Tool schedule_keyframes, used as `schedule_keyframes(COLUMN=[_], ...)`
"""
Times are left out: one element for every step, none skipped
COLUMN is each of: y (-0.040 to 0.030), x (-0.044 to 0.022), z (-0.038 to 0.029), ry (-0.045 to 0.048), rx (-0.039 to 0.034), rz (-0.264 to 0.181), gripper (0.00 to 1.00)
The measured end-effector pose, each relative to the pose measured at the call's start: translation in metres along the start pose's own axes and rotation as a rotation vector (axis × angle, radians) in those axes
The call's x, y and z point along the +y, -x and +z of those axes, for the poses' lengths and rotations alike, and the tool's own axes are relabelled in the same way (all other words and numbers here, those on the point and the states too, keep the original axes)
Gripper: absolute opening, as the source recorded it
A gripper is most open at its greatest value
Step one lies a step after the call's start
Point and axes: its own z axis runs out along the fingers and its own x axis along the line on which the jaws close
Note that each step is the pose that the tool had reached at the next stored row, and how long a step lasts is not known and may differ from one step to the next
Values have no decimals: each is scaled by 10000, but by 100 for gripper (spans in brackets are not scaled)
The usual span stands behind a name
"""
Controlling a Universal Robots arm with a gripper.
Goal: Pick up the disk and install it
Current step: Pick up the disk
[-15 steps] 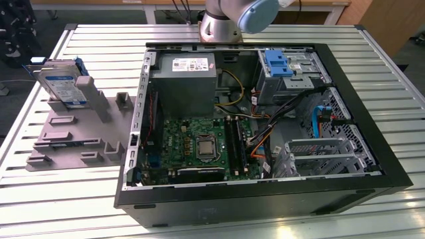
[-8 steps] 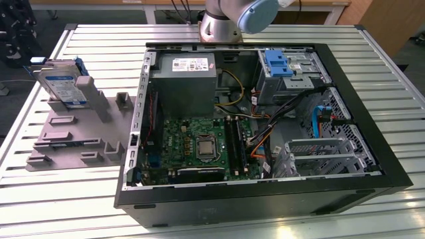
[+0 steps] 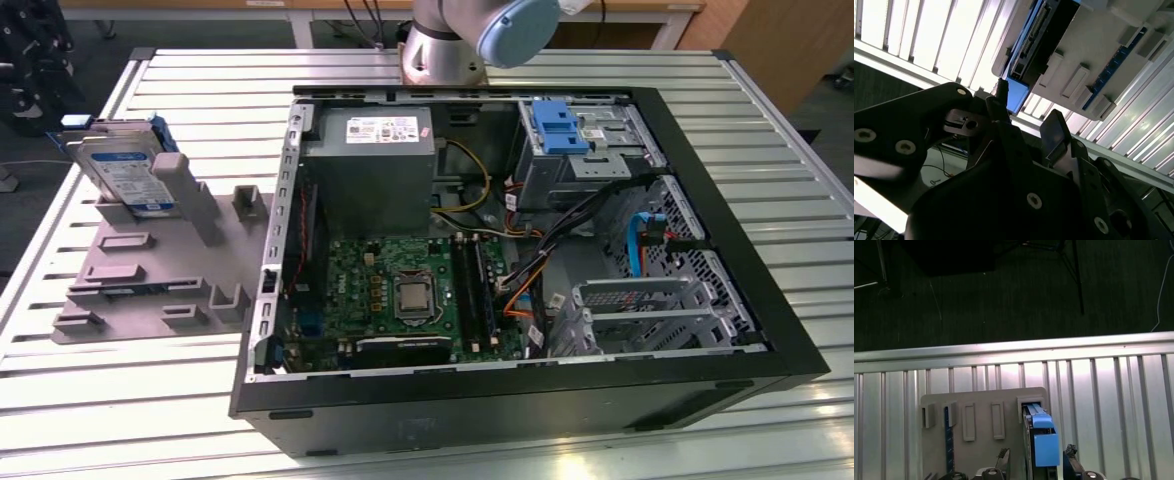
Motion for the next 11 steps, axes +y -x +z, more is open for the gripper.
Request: schedule_keyframes(y=[0, 0, 0, 0, 0, -1, -1, -1, -1, 0, 1], x=[0, 0, 0, 0, 0, 0, 0, 0, 1, 2, 10], z=[0, 0, 0, 0, 0, 0, 2, 3, 9, 16, 23], ry=[0, 0, -1, 0, 3, 6, 9, 13, 12, 12, 14], rx=[-2, -4, -4, -3, -2, 3, 9, 10, 1, -8, -10], rz=[0, 0, -2, -16, -75, -212, -393, -486, -508, -518, -519], gripper=[53, 53, 53, 53, 53, 53, 53, 53, 53, 53, 53])
